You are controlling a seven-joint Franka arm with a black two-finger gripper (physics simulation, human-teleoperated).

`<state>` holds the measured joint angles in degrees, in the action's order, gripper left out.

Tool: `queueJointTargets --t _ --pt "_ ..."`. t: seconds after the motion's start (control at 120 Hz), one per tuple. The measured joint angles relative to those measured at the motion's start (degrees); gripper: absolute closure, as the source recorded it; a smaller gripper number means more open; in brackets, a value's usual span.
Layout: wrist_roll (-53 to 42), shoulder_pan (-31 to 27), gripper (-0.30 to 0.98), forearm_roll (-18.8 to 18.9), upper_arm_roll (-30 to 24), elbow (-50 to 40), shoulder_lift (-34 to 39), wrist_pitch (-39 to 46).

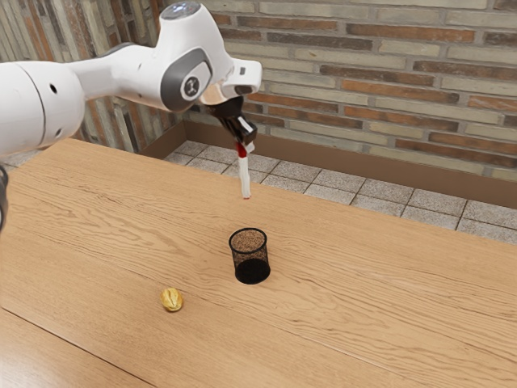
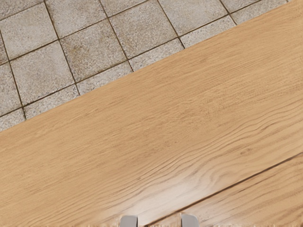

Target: Put the marker into the pen holder.

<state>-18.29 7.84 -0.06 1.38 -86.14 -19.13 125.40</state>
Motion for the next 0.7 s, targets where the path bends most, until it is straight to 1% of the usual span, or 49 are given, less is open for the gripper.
queueJointTargets --t 0.342,0.492,0.7 --pt "1.5 0.2 0.73 -5.4 -2.0 -0.9 1.1 -7.2" --pt "2.3 0.1 0.73 -6.2 -2.0 -5.0 2.8 -9.2" --pt "3.0 0.0 0.73 -6.5 -2.0 -6.7 2.3 -10.2"
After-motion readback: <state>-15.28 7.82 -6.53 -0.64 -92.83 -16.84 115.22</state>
